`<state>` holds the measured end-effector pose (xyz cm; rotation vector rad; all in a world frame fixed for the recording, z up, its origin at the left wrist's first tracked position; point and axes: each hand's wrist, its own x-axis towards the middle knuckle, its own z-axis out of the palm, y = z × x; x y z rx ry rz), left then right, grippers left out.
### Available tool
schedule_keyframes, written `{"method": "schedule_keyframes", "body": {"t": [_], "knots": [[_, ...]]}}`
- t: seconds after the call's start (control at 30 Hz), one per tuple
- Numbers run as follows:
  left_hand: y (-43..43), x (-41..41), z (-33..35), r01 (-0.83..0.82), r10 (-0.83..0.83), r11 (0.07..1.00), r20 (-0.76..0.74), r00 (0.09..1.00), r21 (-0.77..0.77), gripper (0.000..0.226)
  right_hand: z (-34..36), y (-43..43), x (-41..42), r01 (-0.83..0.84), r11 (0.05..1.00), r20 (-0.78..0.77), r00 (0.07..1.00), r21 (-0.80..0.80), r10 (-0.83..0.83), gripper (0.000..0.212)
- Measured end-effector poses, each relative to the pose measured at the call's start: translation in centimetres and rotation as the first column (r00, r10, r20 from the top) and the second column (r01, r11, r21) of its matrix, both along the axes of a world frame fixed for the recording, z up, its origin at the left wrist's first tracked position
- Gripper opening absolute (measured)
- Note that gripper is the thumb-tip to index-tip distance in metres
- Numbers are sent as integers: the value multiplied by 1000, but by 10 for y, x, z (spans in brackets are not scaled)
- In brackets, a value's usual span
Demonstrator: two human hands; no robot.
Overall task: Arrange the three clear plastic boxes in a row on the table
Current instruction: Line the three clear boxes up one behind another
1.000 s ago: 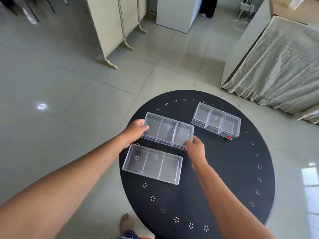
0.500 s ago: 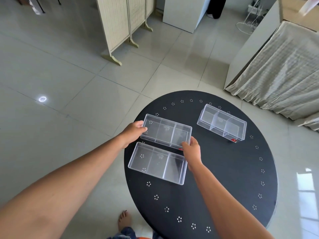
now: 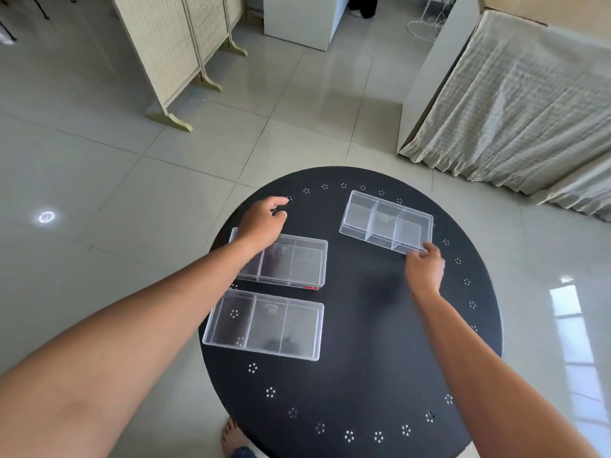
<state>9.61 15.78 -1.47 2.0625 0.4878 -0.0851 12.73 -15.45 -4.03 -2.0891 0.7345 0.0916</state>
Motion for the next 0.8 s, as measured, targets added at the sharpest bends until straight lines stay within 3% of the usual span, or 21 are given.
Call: {"method": "schedule_keyframes", "body": {"t": [0.17, 0.33, 0.43, 0.5, 0.53, 0.63, 0.7, 0.8], "knots": [[-61, 47, -5, 105, -115, 991, -129, 985, -83, 54, 0, -40, 30, 11, 1000, -50, 999, 19, -10, 60], [-106, 78, -12, 91, -143, 975, -260, 955, -205, 72, -13, -54, 46, -34, 993, -105, 993, 115, 46, 61], [-119, 87, -18, 96, -166, 969, -311, 936, -229, 74, -23, -52, 48, -56, 977, -86, 993, 206, 75, 40], [-128, 91, -22, 105, -168, 973, -316, 934, -207, 68, -32, -50, 51, -76, 965, -48, 995, 252, 91, 22], [-131, 93, -23, 103, -163, 975, -313, 936, -199, 61, -35, -46, 51, -70, 956, -33, 996, 285, 83, 26], [-132, 91, -26, 60, -111, 982, -285, 952, -181, 6, -33, -37, 53, -10, 938, -32, 999, 347, 23, 41], [-128, 89, -24, 39, -81, 984, -239, 968, -175, 29, -32, -30, 53, 1, 928, -50, 999, 373, 19, 44], [-111, 87, -16, 22, -46, 991, -178, 983, -132, 27, -27, -15, 50, -27, 920, -50, 997, 392, 51, 47]]}}
